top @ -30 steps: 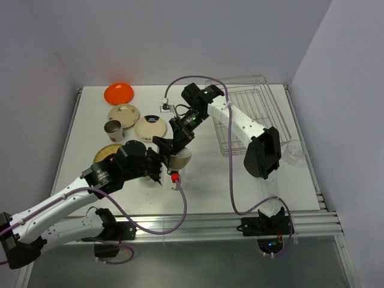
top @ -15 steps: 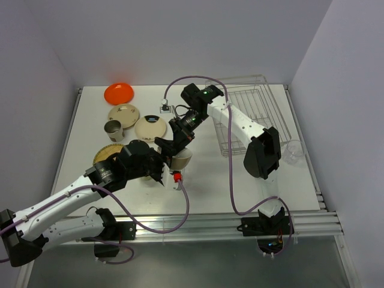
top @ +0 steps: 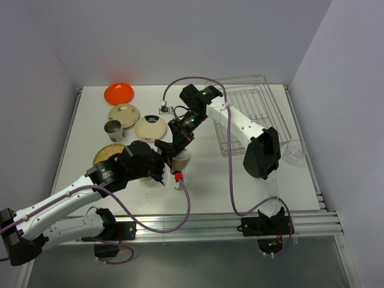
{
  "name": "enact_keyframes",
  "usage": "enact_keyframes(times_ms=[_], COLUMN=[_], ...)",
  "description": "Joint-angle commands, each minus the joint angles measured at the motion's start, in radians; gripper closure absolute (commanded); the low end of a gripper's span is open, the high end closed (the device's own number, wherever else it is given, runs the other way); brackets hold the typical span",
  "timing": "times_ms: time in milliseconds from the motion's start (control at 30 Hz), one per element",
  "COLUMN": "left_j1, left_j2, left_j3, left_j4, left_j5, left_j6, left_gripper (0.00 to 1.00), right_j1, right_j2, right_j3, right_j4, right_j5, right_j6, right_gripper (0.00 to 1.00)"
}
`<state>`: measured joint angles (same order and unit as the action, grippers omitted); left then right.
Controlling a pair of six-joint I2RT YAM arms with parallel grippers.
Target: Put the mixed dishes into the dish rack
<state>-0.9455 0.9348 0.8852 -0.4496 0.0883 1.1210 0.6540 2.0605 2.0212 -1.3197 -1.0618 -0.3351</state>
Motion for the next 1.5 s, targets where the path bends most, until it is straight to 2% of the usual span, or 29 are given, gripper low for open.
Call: enact_keyframes(times_ms=[0, 133, 300, 433, 867, 1033, 1167, 1300, 1467], left_j1=[-0.004, -0.004, -0.004, -0.006, -0.007, -0.009, -0.007, -0.007, -0.007], left_j2=[0.002, 0.004, 0.007, 0.004, -0.014, -0.021, -0.028, -0.037, -0.042], left_j3=[0.012, 0.009, 0.011, 0.012, 0.008, 0.005, -0.002, -0.008, -0.014], left_j4=[-0.001, -0.003, 0.003, 0.022, 0.068, 0.063, 0.061, 0.052, 0.052], left_j5=[-0.016, -0.024, -0.033, -0.059, -0.082, -0.082, -0.082, -0.114, -0.108], left_j6=[-0.018, -0.029, -0.026, -0.021, -0.017, -0.001, -0.004, -0.01, -0.016], left_gripper=[0.17, 0.27, 0.31, 0.4, 0.38, 0.39, 0.39, 0.39, 0.4], right_j1=[0.012, 0.013, 0.015, 0.015, 0.012, 0.01, 0.007, -0.005, -0.013], right_j2=[-0.049, -0.056, -0.06, -0.057, -0.053, -0.046, -0.046, -0.049, -0.063], right_j3=[0.005, -0.009, -0.026, -0.038, -0.055, -0.052, -0.055, -0.056, -0.072], right_j4=[-0.021, -0.004, 0.01, 0.008, 0.004, -0.006, -0.001, -0.001, 0.013], right_j5=[-0.04, -0.027, -0.027, -0.038, -0.072, -0.073, -0.072, -0.066, -0.063], right_j6=[0.019, 0.031, 0.042, 0.039, 0.034, 0.028, 0.028, 0.024, 0.028], right_gripper=[1.0, 1.0, 1.0, 1.0, 0.97, 0.79, 0.74, 0.56, 0.53])
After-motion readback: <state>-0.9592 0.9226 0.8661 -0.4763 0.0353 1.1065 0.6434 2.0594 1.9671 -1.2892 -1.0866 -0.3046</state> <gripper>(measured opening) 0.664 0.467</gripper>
